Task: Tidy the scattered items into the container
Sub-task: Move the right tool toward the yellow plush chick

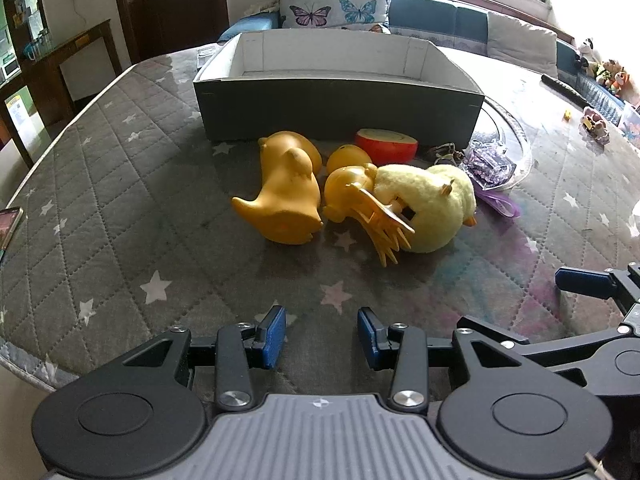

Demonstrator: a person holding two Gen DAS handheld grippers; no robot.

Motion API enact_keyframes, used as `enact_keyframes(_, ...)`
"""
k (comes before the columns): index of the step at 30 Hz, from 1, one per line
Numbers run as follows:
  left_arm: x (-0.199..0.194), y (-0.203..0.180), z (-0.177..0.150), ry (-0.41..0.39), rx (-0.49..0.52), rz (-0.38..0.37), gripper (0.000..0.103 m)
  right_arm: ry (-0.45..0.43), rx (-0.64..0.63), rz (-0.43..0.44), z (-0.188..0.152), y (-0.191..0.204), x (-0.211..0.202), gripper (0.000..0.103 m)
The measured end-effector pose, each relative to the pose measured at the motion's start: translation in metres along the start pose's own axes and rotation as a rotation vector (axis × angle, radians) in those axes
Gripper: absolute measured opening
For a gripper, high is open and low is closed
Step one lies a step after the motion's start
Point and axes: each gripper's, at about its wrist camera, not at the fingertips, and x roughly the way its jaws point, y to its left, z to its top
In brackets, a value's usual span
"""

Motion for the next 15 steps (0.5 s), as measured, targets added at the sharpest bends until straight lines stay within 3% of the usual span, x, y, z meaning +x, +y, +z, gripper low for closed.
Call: enact_keyframes(15, 0.0036, -0.0003, 0.0073, 0.019, 0.006, 0.004, 0.042, 0.013, -0.009, 0.001, 0.0049, 0.0012, 0.0036, 0.103)
